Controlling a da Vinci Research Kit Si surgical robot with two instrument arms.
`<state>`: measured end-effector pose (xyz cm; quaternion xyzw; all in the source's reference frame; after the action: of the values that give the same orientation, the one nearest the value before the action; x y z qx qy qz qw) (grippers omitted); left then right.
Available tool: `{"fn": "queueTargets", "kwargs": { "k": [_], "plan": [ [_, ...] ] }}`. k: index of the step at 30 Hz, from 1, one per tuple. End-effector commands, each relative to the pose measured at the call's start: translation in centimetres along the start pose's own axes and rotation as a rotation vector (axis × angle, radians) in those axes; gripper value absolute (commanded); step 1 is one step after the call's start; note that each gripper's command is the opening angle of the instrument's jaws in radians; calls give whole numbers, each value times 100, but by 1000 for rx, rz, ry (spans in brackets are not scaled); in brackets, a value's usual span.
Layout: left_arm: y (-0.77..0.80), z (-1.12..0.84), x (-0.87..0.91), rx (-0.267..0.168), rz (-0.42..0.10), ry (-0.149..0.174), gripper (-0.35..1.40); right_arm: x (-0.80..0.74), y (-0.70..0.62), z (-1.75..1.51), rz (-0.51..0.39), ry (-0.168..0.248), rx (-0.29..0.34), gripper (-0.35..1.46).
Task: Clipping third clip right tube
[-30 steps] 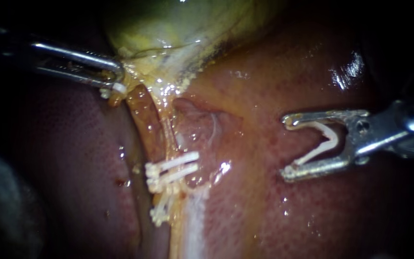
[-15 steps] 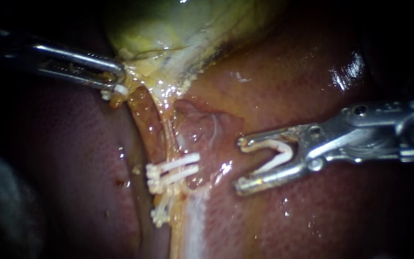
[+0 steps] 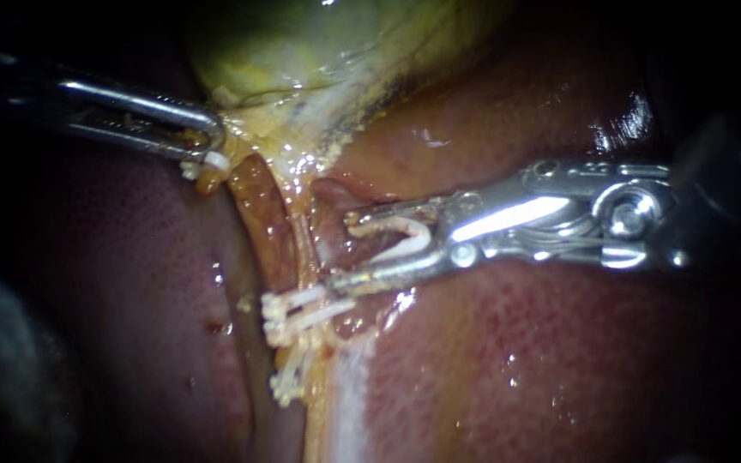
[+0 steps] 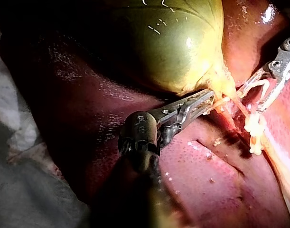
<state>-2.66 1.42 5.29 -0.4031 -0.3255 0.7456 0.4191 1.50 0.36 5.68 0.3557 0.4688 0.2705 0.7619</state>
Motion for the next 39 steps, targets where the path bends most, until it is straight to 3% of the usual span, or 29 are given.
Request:
{"fn": "queueTargets", "kwargs": {
  "k": [1,17,26,31,39],
  "plan": [
    [0,0,0,-1,0,0,-35,0,2,4,0,8,2,47],
    [0,2,-1,-2,1,-1,-35,18,10,35,92,191,84,49],
    [0,4,-2,-3,1,-2,-35,41,1,28,129,297,153,49],
    [0,5,-3,-5,2,-4,-35,54,-10,25,138,329,174,48],
    [0,5,-3,-5,2,-3,-35,60,-14,23,143,330,175,41]
  ]
}}
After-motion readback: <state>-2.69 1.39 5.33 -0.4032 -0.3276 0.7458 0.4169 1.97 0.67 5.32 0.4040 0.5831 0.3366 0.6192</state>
